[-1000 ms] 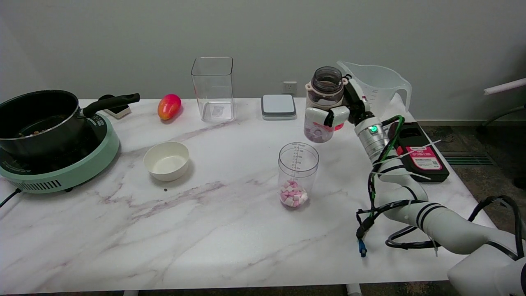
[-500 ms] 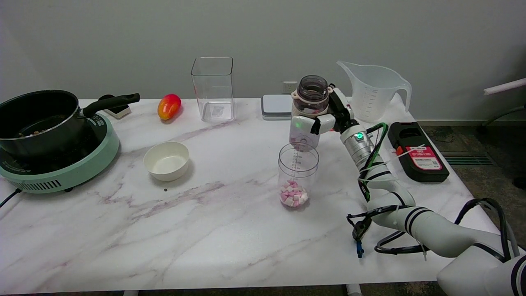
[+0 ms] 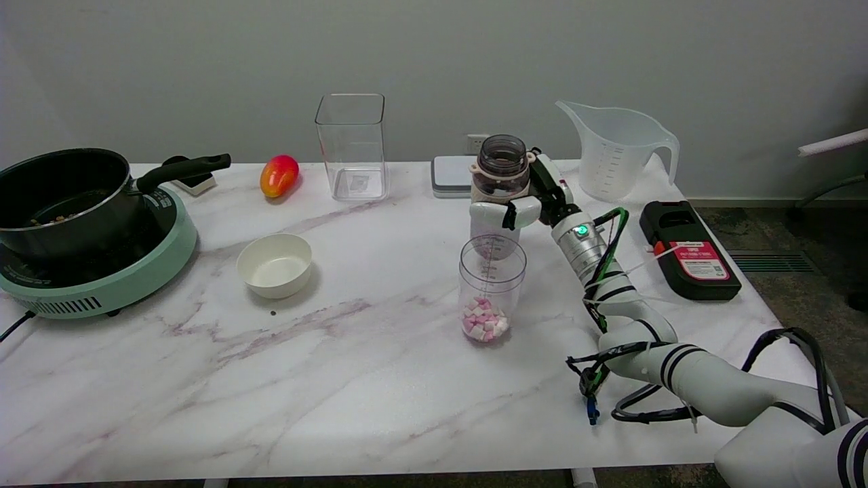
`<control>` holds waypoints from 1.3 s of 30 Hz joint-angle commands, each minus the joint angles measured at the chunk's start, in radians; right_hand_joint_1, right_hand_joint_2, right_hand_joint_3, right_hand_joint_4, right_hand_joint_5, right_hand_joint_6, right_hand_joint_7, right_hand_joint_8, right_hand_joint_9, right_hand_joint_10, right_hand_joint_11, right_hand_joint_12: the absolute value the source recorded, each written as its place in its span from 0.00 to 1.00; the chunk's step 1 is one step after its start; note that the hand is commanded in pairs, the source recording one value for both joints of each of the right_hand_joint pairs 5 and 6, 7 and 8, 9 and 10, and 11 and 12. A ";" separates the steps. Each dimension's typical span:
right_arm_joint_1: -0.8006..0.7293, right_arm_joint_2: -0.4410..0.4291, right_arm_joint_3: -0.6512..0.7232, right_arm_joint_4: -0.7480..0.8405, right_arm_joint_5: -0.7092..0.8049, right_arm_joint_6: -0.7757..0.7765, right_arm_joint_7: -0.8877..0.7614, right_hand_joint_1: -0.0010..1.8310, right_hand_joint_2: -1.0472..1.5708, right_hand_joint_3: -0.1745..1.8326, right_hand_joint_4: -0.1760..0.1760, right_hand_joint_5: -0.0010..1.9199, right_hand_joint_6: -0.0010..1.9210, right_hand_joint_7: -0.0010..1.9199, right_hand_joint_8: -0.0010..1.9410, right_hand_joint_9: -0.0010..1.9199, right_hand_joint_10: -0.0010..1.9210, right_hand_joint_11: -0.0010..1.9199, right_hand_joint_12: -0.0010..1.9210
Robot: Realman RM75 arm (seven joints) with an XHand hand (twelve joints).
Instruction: Place the bottle onto the table.
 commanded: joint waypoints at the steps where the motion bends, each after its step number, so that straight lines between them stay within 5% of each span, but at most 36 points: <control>1: 0.008 -0.025 -0.019 -0.007 0.027 -0.132 -0.010 0.81 0.63 0.44 0.50 0.70 0.70 0.67 0.66 0.66 0.66 0.57 0.57; 21: -0.027 -0.025 -0.035 -0.014 0.102 -0.089 -0.009 0.80 0.63 0.45 0.50 0.69 0.69 0.67 0.66 0.65 0.65 0.57 0.57; 26: -0.044 -0.015 -0.034 -0.014 0.127 -0.060 -0.008 0.73 0.36 0.66 0.50 0.49 0.49 0.62 0.61 0.61 0.61 0.48 0.48; 39: -0.066 0.010 -0.027 0.012 0.128 -0.044 -0.008 0.69 0.19 0.62 0.50 0.24 0.24 0.50 0.49 0.47 0.47 0.34 0.34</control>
